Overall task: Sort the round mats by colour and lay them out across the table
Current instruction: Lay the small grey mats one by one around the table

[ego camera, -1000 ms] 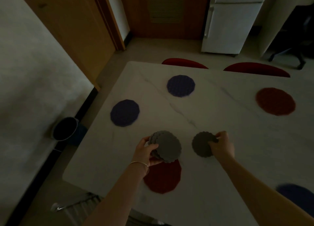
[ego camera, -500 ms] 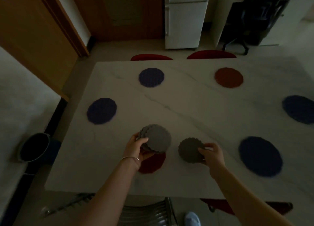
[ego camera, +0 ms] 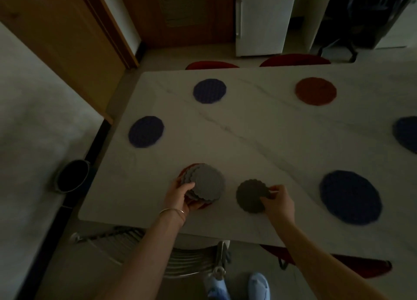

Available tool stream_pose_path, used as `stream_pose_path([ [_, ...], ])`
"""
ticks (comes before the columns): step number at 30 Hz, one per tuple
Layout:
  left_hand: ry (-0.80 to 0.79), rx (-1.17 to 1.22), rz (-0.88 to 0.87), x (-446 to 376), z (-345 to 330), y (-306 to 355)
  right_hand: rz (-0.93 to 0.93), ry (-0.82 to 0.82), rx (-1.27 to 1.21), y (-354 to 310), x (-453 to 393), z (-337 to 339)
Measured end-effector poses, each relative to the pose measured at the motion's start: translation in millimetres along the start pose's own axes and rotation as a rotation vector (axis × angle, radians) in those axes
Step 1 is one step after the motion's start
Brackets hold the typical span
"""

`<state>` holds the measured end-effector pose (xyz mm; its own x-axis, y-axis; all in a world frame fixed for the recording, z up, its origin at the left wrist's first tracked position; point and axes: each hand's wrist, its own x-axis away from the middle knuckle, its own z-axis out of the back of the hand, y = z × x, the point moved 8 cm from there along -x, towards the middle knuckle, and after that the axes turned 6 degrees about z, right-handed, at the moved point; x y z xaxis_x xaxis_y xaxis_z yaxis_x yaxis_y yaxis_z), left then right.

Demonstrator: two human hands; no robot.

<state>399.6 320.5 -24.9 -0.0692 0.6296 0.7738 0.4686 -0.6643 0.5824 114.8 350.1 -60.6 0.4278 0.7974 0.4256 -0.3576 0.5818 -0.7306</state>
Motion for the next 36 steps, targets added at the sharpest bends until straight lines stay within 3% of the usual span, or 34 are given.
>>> stream_pose_path([
  [5,0.012,-0.01,-0.031,11.2,2.6,1.6,0.043,0.038,0.149,-4.0,7.9,11.5],
  [10,-0.044,0.016,-0.04,18.3,-6.5,-1.2,0.043,0.021,-0.048,-15.6,11.6,25.6],
  [16,-0.137,-0.054,0.011,27.5,-62.2,-14.2,0.094,-0.258,-0.303,-71.7,17.4,22.7],
  [18,-0.173,-0.105,0.039,29.2,-90.7,-17.9,0.11,-0.268,-0.301,-81.2,18.5,36.8],
  [24,-0.343,-0.294,0.028,35.6,-180.9,-35.8,0.059,-0.01,-0.344,-54.6,11.0,125.0],
  [28,-0.456,-0.348,0.113,44.4,-228.4,-61.0,0.018,0.113,-0.387,-28.1,8.5,170.8],
  [36,-0.53,-0.421,0.151,45.5,-298.1,-91.5,-0.141,0.25,-0.763,23.5,4.2,242.5],
])
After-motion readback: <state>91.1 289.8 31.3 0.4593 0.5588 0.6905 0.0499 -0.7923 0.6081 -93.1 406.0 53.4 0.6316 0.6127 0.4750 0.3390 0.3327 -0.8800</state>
